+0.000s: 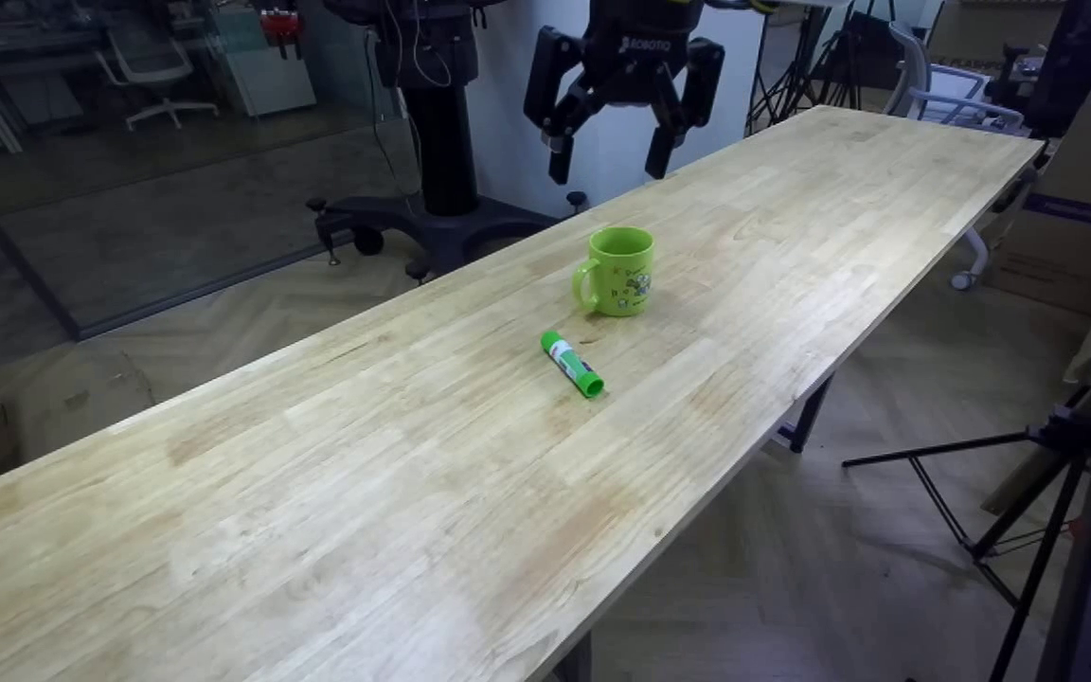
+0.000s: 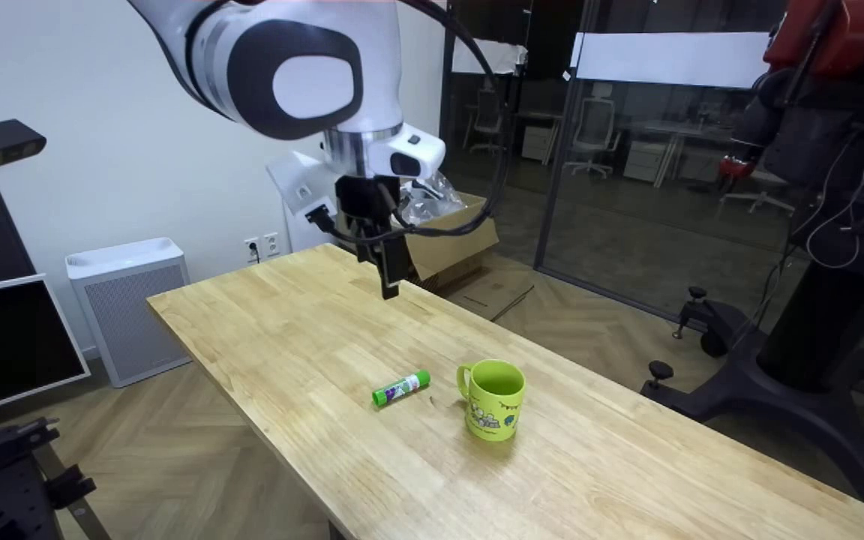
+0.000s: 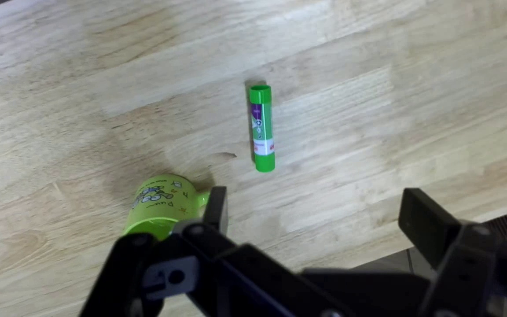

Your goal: Put the glue stick in the mug

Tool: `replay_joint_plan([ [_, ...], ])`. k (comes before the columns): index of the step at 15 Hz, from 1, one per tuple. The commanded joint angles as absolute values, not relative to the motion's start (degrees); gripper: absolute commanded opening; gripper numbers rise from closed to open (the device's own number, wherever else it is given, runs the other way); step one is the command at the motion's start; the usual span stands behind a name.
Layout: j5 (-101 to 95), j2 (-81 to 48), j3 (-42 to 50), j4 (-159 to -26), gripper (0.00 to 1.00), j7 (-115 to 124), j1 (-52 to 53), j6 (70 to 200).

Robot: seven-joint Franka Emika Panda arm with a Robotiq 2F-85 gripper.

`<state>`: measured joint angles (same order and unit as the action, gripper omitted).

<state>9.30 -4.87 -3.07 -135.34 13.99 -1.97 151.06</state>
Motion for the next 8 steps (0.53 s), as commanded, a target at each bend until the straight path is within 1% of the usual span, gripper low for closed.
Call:
replay_joint_plan([
  [1,9.9,-13.6,-1.4,-128.2,1.0,20.0,-0.4,152.9],
  [5,2.7,-22.1,2.9,-120.8,1.0,27.2,3.3,149.0],
  [8,0.9,-27.9,4.6,-115.5,1.0,29.6,6.0,145.4],
])
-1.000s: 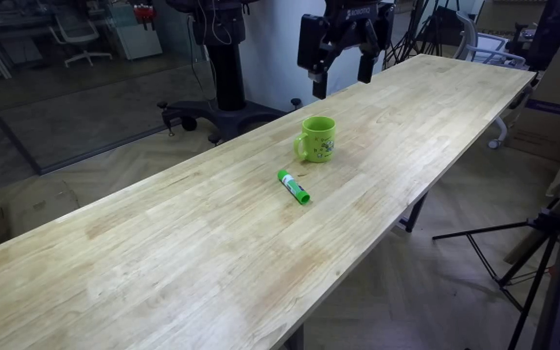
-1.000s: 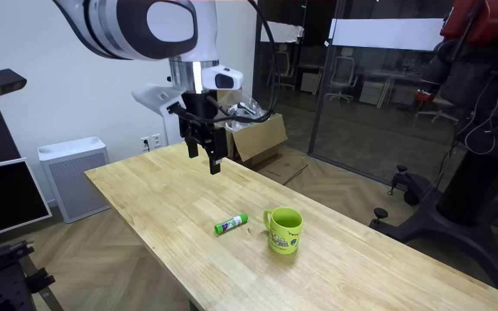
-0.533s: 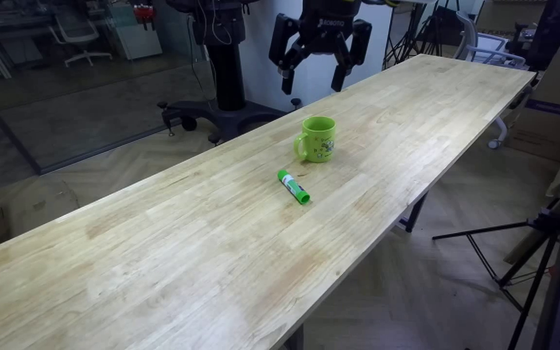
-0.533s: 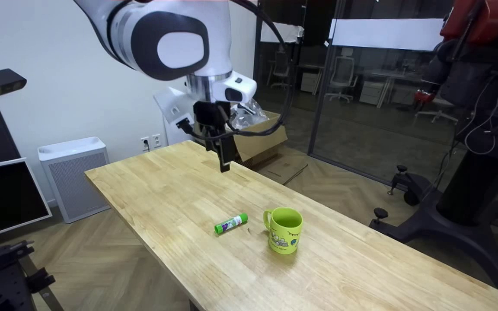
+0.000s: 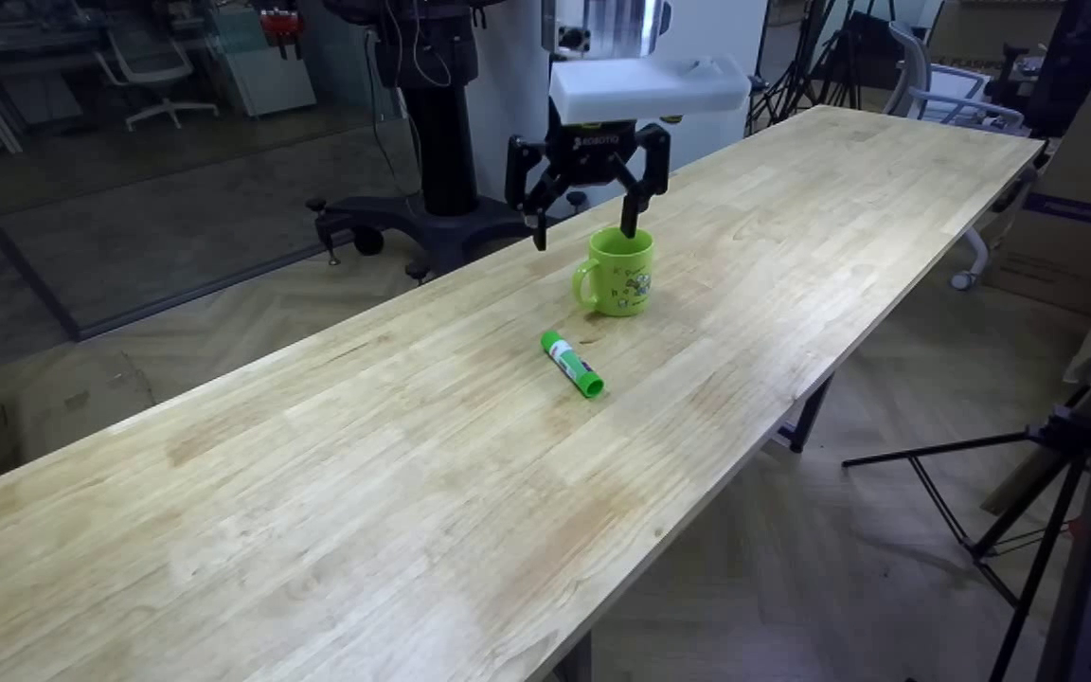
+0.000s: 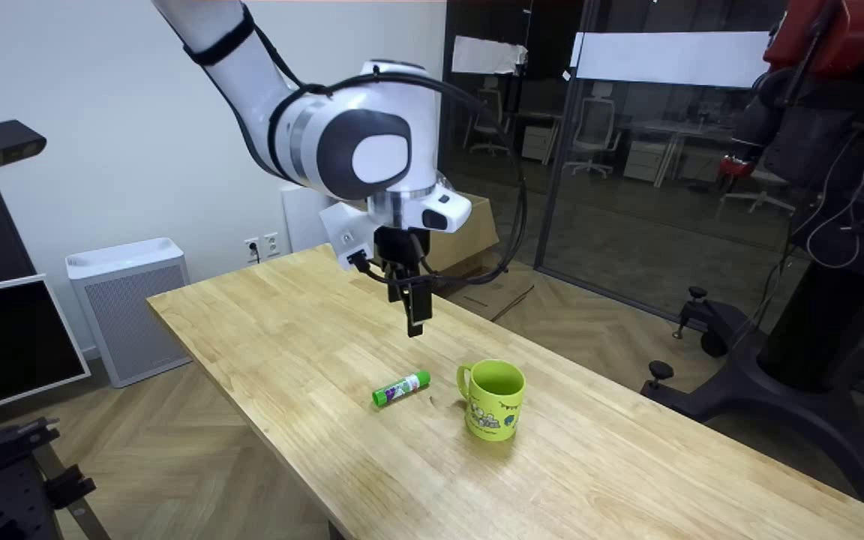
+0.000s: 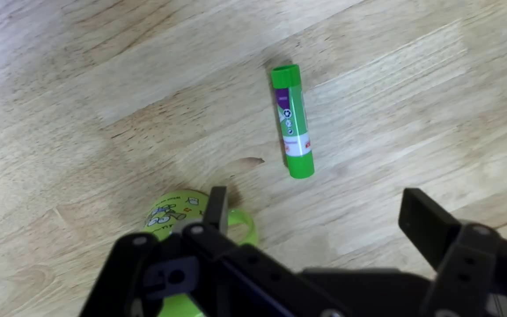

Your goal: Put the glue stick in the mug

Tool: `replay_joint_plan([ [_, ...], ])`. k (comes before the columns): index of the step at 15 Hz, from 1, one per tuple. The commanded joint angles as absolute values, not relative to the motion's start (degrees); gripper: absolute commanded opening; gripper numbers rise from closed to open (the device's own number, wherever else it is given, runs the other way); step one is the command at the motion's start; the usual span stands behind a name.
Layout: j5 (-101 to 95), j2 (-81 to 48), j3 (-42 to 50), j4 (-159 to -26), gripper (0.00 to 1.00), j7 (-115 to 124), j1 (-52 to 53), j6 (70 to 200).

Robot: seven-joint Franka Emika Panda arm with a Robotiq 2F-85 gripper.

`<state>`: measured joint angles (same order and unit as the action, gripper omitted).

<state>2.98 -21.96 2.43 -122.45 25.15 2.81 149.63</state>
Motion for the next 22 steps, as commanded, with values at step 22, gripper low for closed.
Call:
replay_joint_plan([
  [22,3.6,-41.1,1.3,-112.8,1.0,13.1,4.0,152.7],
])
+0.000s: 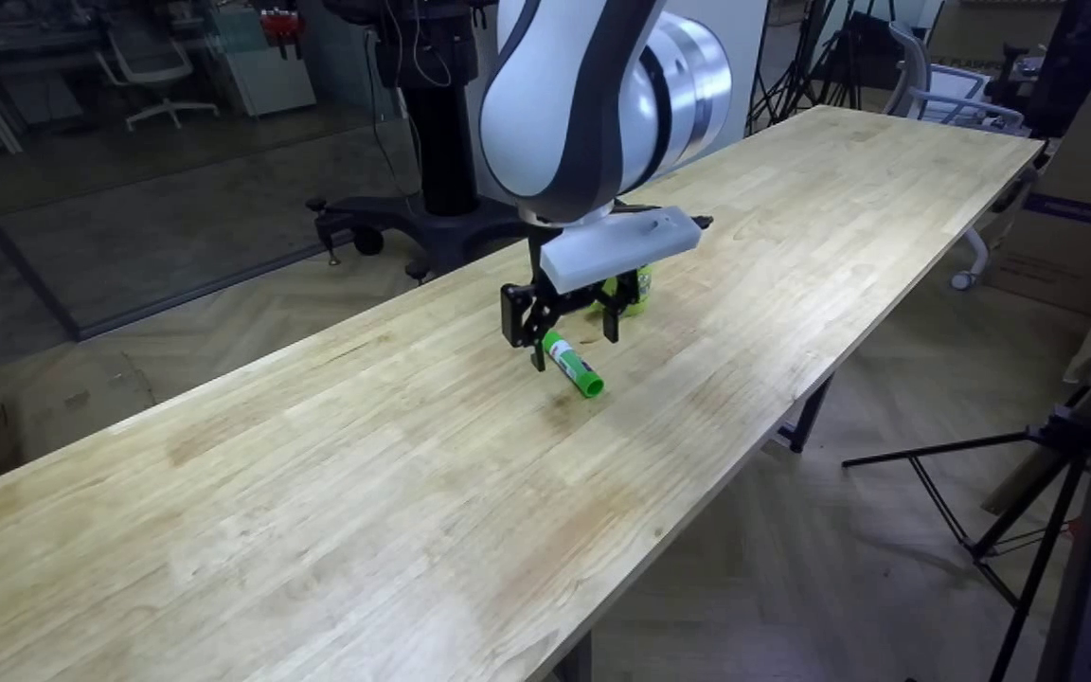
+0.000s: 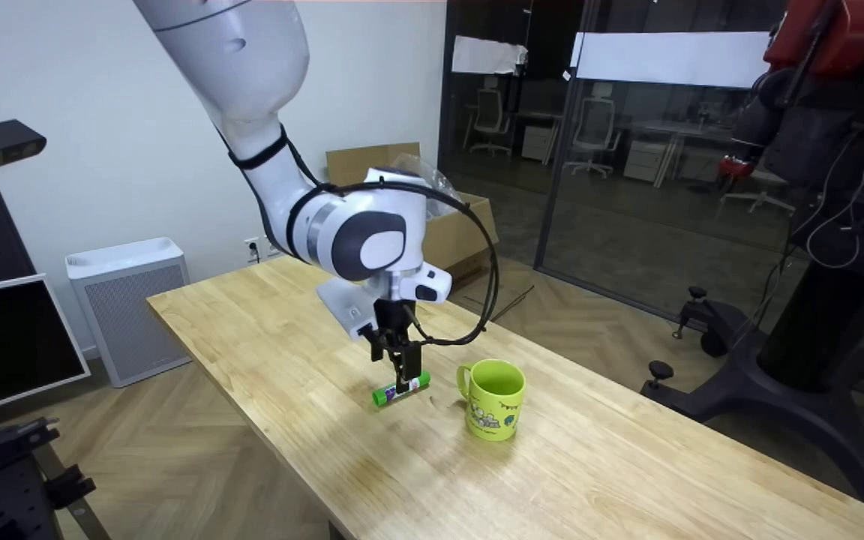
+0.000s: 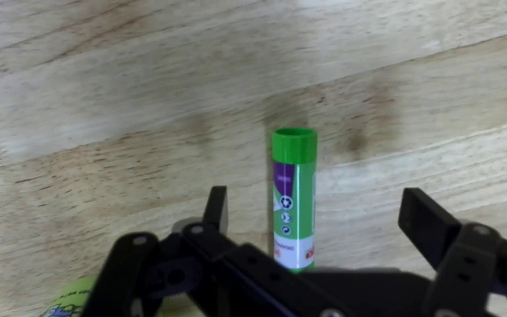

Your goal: Put the glue stick in the mug

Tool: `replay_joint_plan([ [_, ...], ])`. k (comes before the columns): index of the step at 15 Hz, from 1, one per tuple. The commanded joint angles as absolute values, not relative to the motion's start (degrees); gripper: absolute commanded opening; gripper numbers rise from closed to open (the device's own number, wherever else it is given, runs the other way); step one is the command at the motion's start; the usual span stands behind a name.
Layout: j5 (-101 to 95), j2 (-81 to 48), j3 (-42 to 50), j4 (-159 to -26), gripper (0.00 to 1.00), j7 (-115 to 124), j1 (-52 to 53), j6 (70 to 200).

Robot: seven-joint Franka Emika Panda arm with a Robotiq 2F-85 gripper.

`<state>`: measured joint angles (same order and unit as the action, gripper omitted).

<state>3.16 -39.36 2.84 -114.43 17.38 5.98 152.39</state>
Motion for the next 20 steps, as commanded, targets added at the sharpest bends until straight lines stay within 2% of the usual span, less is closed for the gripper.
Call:
replay_joint_plan([
  [1,3.5,-41.6,1.0,-112.6,1.0,11.4,3.4,152.7],
  [4,3.5,-42.8,0.2,-111.9,1.0,7.6,2.0,152.4],
  [5,3.6,-43.2,0.0,-111.8,0.75,6.7,1.5,152.7],
  [6,3.6,-43.4,-0.2,-111.7,0.74,5.7,1.1,152.9],
  [16,3.5,-43.8,-0.7,-111.0,0.05,3.0,-0.3,153.9],
  [20,1.8,-39.3,2.4,-115.3,0.07,6.2,3.0,156.3],
])
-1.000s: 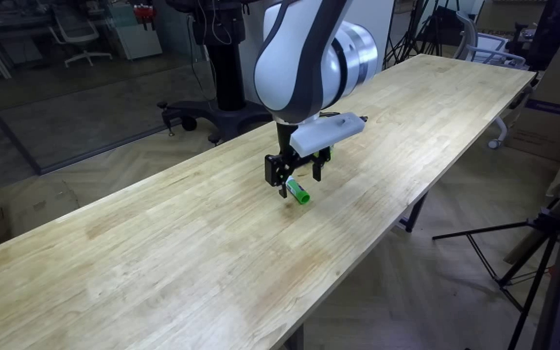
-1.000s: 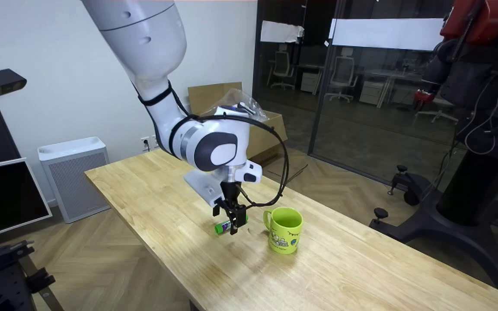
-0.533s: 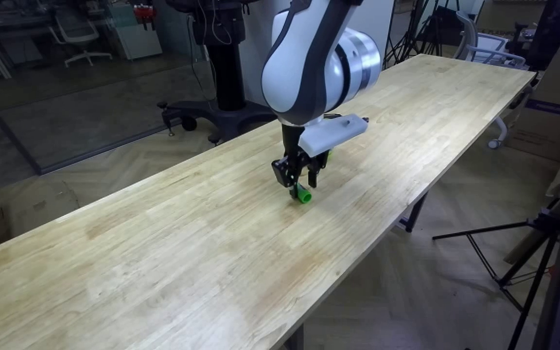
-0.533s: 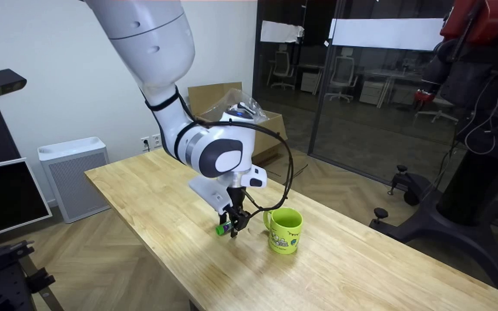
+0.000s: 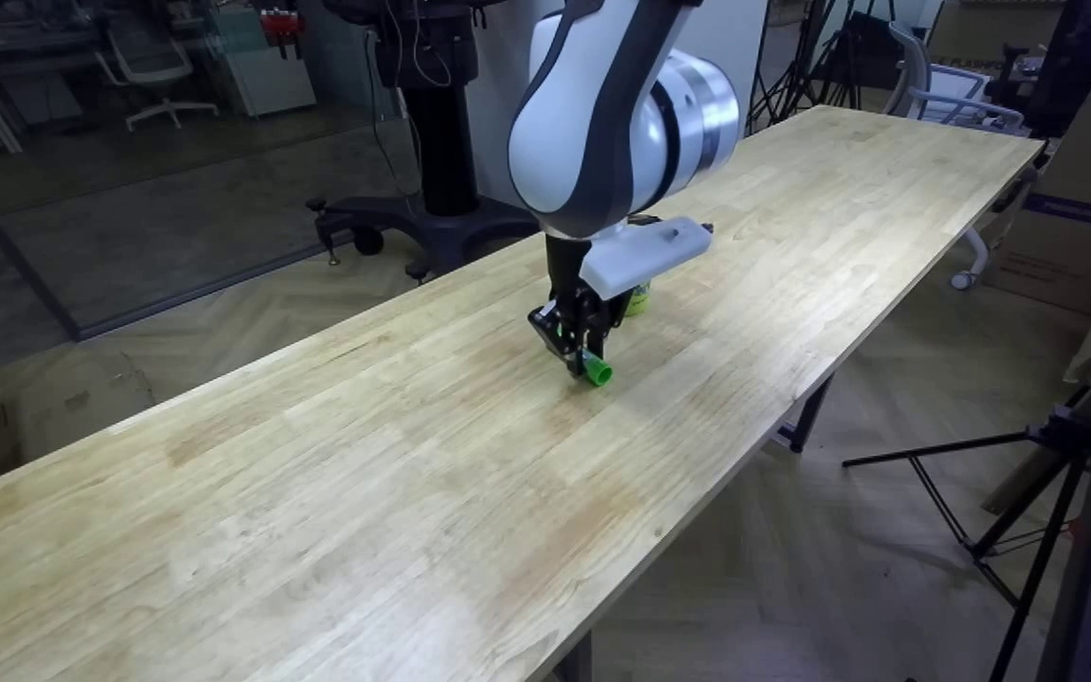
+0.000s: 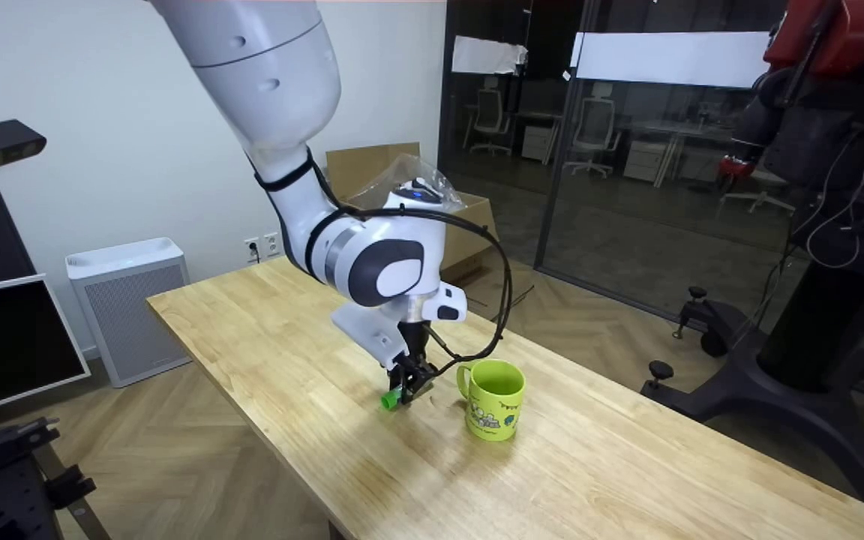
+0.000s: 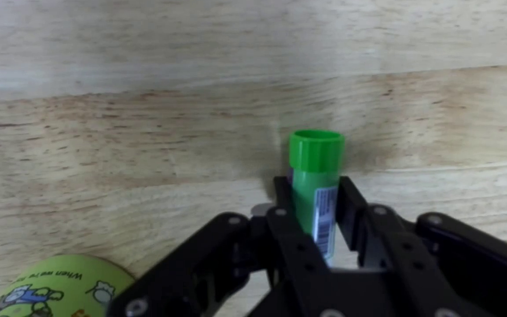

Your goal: Put the glue stick in the mug

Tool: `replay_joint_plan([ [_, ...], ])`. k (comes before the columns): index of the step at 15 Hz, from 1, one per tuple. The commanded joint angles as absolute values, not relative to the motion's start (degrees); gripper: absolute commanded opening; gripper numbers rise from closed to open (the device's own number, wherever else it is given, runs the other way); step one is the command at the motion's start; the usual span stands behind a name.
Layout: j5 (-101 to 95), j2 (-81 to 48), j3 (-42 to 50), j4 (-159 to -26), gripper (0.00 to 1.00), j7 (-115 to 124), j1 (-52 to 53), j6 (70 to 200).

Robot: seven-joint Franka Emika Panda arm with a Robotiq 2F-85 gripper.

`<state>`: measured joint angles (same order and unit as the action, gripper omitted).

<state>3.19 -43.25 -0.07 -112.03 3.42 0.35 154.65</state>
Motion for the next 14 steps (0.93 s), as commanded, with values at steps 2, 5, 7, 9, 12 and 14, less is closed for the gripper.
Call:
replay_joint_plan([
  [2,0.1,-35.7,5.6,-118.7,0.07,9.1,5.9,158.3],
  [5,-3.7,-29.5,12.3,-124.9,0.07,15.5,12.0,161.7],
  [7,-9.1,-25.3,20.2,-129.7,0.07,23.0,19.0,165.2],
  [9,-16.2,-22.9,29.4,-132.3,0.07,30.8,26.4,167.1],
  [12,-19.0,-24.2,30.6,-130.5,0.29,32.1,26.5,166.7],
  [14,-21.7,-22.7,35.6,-132.1,0.29,36.0,30.6,167.2],
])
